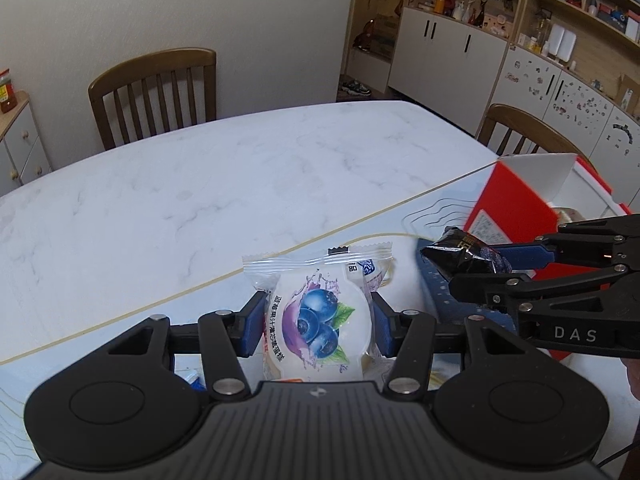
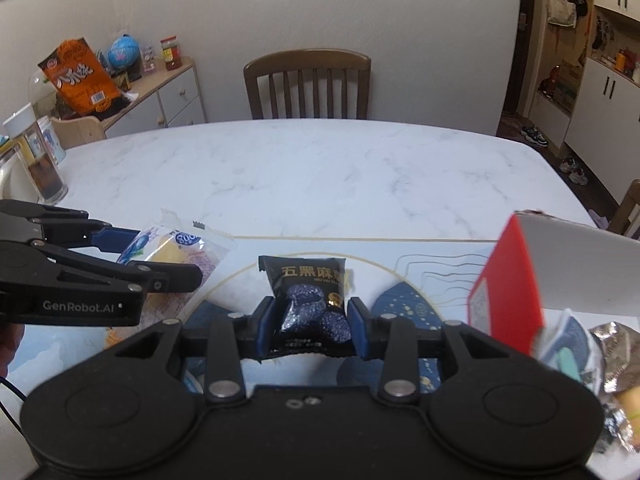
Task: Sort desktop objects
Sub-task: 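Carry the black bag and blueberry bag over the red shoebox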
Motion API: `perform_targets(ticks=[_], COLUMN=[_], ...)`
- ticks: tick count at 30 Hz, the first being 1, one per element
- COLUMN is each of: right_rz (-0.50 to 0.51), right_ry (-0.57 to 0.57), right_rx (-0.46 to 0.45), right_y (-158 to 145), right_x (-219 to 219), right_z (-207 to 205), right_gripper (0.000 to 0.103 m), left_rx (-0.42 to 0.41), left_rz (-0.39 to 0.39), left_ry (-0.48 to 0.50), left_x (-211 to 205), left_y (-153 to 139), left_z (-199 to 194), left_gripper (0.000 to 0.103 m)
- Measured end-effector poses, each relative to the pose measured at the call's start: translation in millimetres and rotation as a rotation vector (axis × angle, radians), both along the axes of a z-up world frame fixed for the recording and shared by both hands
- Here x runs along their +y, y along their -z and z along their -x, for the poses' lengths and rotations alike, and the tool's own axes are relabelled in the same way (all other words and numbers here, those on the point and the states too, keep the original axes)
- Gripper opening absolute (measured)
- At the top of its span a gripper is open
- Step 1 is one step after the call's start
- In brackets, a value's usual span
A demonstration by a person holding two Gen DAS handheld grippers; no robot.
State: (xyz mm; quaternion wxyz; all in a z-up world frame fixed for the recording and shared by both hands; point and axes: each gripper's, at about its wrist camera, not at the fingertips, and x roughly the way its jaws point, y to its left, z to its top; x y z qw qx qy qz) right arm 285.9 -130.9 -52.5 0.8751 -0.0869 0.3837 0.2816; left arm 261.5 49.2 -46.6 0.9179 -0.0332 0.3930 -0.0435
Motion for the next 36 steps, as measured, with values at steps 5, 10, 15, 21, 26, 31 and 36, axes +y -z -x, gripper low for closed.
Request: perform_targets(ticks=[5,10,15,21,26,31,36], right_rz=[-0.013,-0.023,-0.032,-0.040,-0.041,-0.033,-0.027], right_ry=[0.019,0.037,0.060,0.088,0.120,0.155,0.188], right_rx=[-0.014,-0.022,-0.034,-0.043,-0.054,-0.067,-0.069], right_y=[-13,-28,-40,-50,-55,-59,-60], right_x=[-16,-34,-57,-86,-113,-142,-172], right_z=[9,18,27,34,37,36,33], right_gripper=[0.038,0.038,0.038,0.038,0.038,0.038,0.038], left_rx=[-0.012,-0.029,-0.043,-0.066,-0.082,-0.092,-0.097], left_rz=[-0.009,-0.018,-0.028,-0.024,-0.023,-0.022,-0.019], left_ry=[0.023,0.051,0.083,0.133,0.173,0.204,0.234], left_x=[-17,-37,-60,-92,-120,-145,-173], left_y=[-12,-27,-40,-53,-60,-63,-63], left_z=[7,13,17,18,16,9,0], left_gripper=[0.052,0.052,0.052,0.052,0.052,0.052,0.052])
